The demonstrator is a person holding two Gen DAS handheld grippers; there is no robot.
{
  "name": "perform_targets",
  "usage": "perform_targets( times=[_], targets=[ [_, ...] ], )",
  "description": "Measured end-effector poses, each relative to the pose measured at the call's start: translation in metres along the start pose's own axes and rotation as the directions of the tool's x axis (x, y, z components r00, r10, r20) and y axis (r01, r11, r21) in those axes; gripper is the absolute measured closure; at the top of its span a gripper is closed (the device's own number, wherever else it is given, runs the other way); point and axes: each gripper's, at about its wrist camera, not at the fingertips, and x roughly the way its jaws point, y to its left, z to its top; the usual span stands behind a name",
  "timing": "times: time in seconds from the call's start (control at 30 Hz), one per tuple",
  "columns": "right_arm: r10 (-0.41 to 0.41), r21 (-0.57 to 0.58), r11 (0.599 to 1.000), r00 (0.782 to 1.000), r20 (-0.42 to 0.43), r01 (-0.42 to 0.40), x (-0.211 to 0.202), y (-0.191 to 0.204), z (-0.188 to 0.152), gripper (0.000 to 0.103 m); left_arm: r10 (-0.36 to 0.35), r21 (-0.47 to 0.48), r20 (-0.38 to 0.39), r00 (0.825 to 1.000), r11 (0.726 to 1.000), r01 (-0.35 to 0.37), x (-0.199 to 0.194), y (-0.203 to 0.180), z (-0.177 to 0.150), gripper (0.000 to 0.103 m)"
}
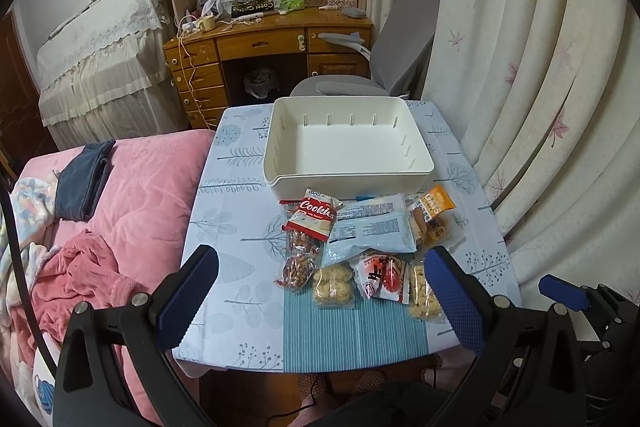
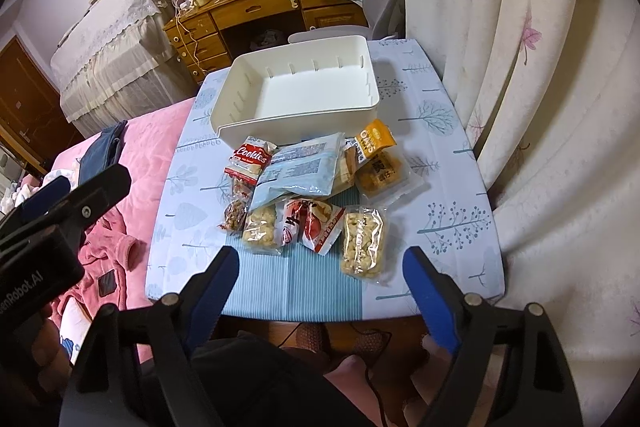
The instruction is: Organize snacks
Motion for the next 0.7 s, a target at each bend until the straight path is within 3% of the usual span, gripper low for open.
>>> perform_targets(
  times=[0.2,0.7],
  targets=[
    [-0.002,0.017,1.000,1.000,0.015,0.002,-0.002,0.002,0.001,0.024,-0.014,-0.003,-0.009,1.000,1.000,0.014,-0.003,0.008,-0.002,0.001],
    [-0.032,0.050,0.998,0.998,0.059,0.029,-0.006,0.019,0.003,0.024,-0.021,0.029,-0.086,0.996,0.999,0.024,0.011,0.031,0.006,0.001]
  ],
)
